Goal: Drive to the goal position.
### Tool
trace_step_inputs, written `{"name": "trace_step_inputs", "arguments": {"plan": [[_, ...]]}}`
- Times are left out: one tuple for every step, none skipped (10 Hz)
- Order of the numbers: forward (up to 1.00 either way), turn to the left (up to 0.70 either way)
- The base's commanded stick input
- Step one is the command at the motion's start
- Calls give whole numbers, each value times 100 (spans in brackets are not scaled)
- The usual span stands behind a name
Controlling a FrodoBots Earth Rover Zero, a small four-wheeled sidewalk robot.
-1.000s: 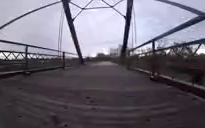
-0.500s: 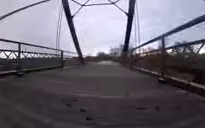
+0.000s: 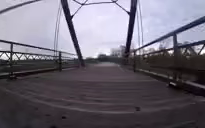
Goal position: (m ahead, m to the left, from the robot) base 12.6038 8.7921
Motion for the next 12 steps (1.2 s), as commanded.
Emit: {"name": "trace_step_inputs", "arguments": {"plan": [[100, -3], [100, -3], [100, -3], [100, -3], [100, -3], [100, -3], [100, -3], [100, -3], [100, -3], [100, -3], [100, -3], [100, -3]]}}
